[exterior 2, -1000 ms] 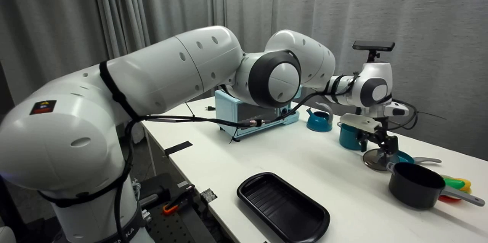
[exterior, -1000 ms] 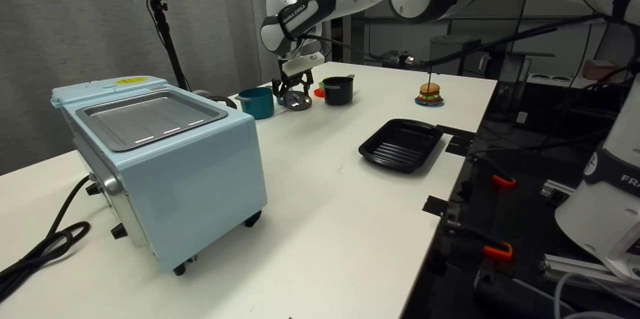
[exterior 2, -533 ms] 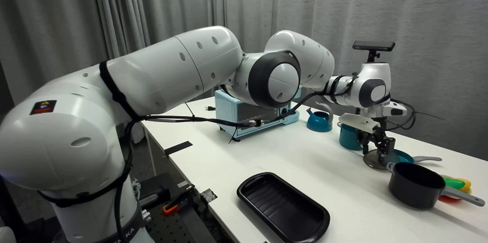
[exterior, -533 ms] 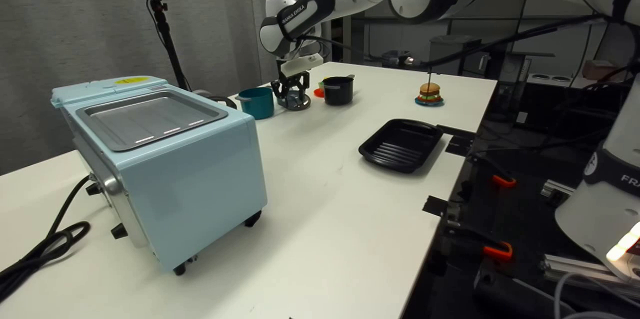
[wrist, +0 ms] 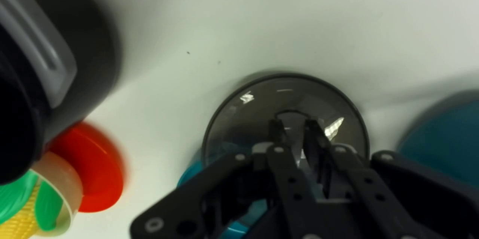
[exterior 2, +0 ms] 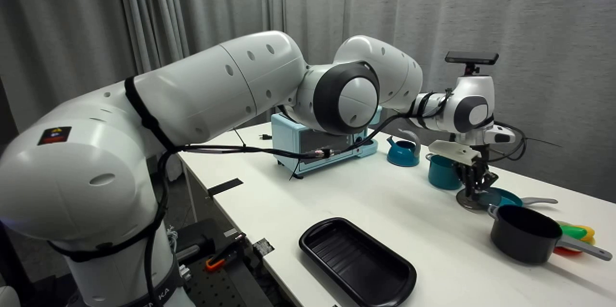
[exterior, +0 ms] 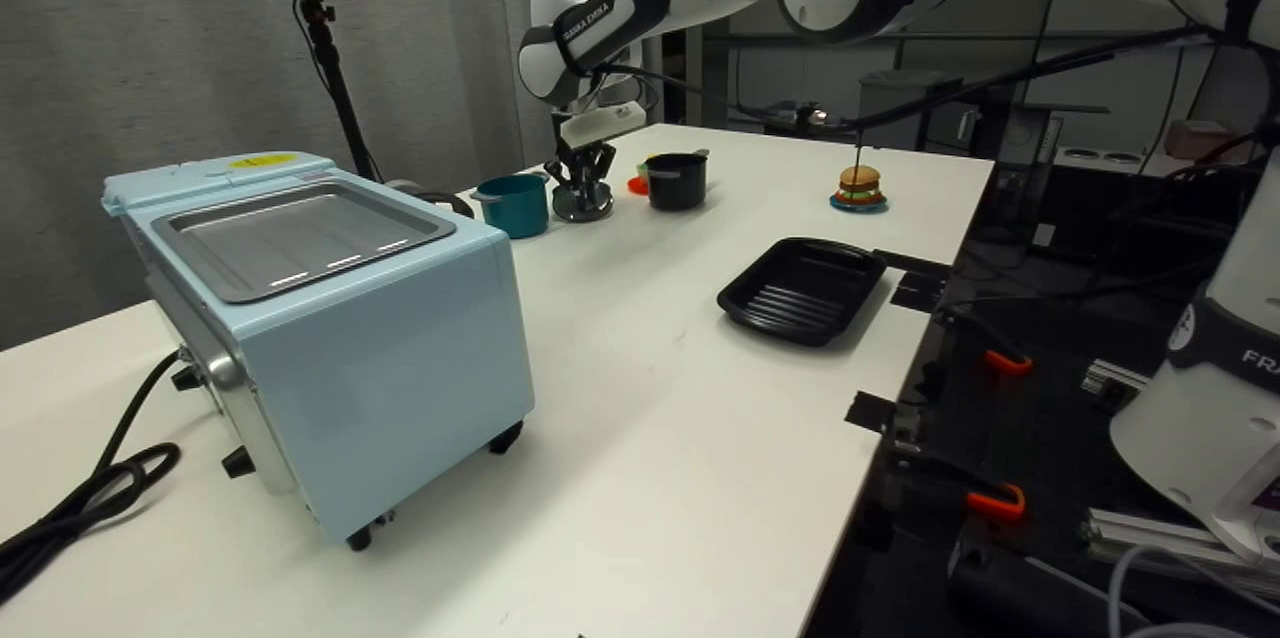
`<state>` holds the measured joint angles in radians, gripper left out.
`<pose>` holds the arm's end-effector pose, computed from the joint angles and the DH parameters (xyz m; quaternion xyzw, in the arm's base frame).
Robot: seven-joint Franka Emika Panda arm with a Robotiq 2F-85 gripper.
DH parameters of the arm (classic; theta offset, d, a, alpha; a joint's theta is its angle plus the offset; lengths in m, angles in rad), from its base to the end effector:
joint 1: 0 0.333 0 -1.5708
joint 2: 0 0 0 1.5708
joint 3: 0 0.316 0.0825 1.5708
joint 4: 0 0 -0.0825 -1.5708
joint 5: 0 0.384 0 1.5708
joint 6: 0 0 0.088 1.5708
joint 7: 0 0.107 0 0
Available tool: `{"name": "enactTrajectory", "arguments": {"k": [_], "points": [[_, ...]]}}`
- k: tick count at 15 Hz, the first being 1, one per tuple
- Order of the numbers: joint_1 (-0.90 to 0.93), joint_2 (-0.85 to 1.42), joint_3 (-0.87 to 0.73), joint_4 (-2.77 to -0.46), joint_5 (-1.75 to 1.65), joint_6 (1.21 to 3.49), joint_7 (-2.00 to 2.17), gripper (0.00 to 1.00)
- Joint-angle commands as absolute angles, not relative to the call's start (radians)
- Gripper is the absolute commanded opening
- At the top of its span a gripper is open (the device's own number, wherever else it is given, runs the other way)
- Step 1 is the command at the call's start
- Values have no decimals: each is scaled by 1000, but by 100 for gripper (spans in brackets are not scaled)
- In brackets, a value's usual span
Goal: Cover the green pot with the black glass lid
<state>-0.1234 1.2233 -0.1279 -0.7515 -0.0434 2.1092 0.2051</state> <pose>0.7982 -0.1534 0.1971 0.9799 -0.1704 0.0692 0.0779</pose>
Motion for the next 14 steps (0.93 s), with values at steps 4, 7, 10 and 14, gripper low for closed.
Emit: {"name": "enactTrajectory", "arguments": {"k": [4, 7, 10, 14], "points": [[-164, 1201, -121, -756, -42, 2065, 115, 4], [-199, 1187, -120, -738, -39, 2011, 51, 4], [-214, 1170, -111, -726, -25, 1990, 41, 4], [-221, 1158, -74, -704, 35, 2033, 81, 4]]}}
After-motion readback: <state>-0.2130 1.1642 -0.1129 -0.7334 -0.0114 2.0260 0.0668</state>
